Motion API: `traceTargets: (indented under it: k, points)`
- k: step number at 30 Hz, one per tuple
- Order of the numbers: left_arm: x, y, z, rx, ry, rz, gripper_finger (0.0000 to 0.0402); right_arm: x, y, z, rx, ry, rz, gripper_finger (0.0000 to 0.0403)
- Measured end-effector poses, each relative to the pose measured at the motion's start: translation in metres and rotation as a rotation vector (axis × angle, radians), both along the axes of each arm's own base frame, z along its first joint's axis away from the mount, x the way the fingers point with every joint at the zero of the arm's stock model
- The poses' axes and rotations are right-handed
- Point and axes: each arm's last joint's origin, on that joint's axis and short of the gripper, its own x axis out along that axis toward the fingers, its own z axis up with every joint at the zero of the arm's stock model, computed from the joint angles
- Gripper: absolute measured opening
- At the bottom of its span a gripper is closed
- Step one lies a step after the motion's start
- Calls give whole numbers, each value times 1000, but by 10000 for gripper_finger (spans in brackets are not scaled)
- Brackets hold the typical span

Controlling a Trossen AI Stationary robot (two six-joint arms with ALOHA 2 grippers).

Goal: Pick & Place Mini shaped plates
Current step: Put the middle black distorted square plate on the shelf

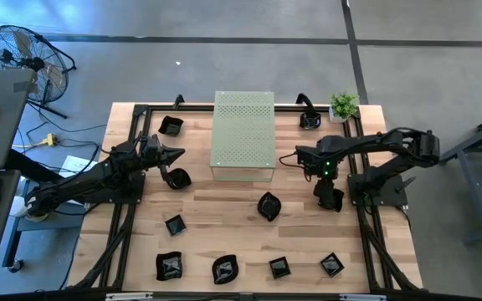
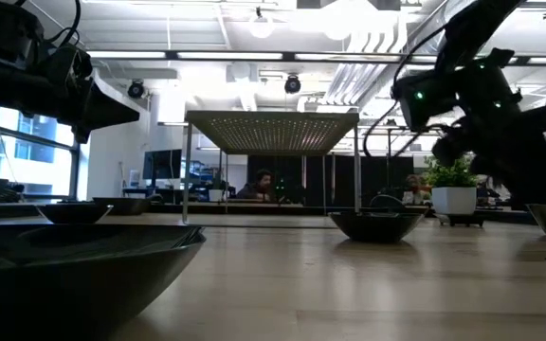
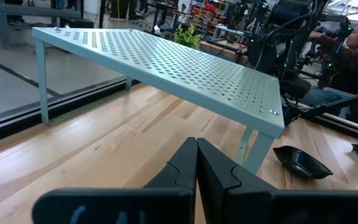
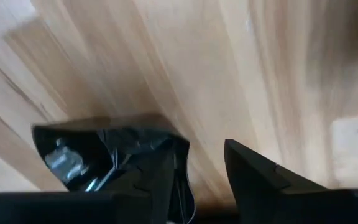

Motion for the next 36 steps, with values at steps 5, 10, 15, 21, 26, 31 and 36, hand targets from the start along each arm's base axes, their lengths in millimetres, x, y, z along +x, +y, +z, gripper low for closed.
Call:
traceTargets:
  k: [5, 10, 15, 21, 26, 31, 36]
  points:
    - [0, 0, 0, 0, 0, 1, 0, -3, -2, -1, 19, 13, -31, 133]
    - [0, 0, 0, 1, 1, 1, 0, -3, -2, -1, 49, -1, -32, 84]
    - [0, 0, 0, 3, 1, 2, 0, -2, -2, -1, 53, -10, -32, 22]
    - [0, 0, 0, 1, 1, 3, 0, -1, -1, 1, 92, -20, -64, 10]
    - [0, 0, 0, 1, 1, 3, 0, 7, -3, 13, 107, -46, -84, 3]
    - [0, 0, 0, 3, 1, 3, 0, 19, -7, 34, 102, -80, -98, 6]
    - [0, 0, 0, 3, 2, 4, 0, 26, -9, 58, 106, -83, -100, 3]
